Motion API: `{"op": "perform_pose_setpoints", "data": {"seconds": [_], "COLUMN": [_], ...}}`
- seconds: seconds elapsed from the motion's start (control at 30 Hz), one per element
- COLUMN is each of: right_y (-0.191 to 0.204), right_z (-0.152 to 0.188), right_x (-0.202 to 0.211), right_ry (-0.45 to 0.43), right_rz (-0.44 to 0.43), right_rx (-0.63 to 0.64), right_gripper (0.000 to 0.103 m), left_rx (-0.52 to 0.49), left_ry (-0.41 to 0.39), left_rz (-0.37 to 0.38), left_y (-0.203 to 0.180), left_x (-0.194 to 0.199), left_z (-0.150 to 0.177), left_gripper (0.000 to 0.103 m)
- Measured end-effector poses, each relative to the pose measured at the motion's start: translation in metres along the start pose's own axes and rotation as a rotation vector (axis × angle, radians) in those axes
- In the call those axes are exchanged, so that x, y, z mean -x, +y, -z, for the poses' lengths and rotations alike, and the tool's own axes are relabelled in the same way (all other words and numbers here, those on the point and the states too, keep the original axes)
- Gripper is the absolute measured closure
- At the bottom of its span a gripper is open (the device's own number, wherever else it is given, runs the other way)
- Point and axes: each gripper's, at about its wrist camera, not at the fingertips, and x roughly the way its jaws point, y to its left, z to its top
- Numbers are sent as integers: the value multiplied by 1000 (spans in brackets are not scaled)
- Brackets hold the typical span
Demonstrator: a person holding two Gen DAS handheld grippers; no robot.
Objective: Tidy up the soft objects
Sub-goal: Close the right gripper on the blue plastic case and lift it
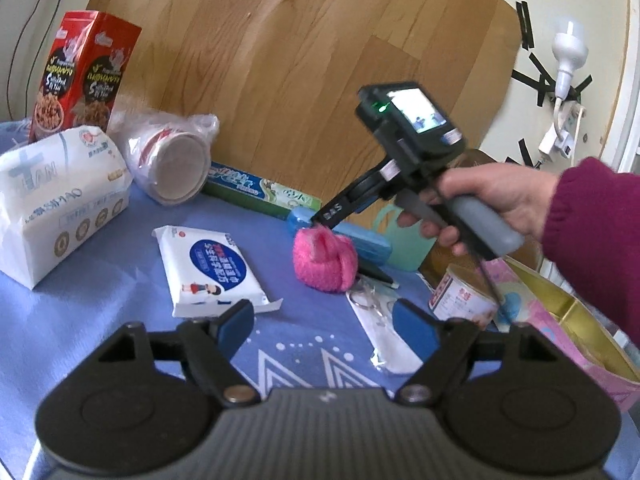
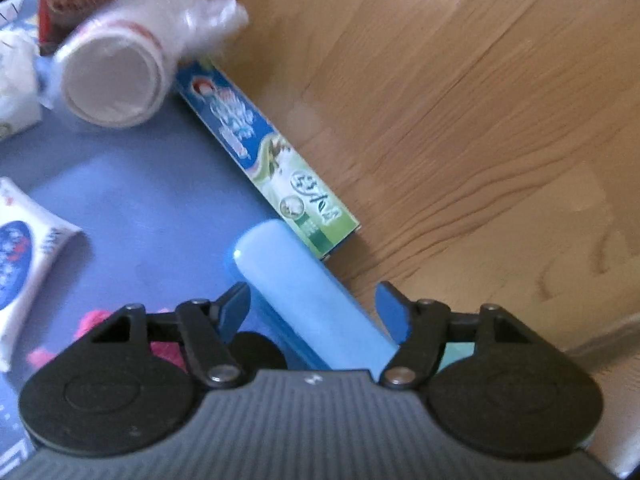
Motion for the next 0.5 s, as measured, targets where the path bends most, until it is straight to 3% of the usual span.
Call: {"op": "perform_pose_setpoints", "data": {"seconds": [0.17,0.3,0.5], "right_y": [-25,-38,-38], "right_z": [1,3,10], "right_x": [-18,-19,-4], "right_ry": [41,63,95], "right_rz": [-109,-207,-321], "right_rx": [-150,-276,-426], "right_gripper": [20,35,34], "left_rx": [15,30,31], "left_ry": [11,11,9], "left_rz": [2,0,-3], "left_y": [2,4,4], "left_x": [-2,-3,-2], "left_z": [0,-1,0], "left_gripper": [22,19,19]}}
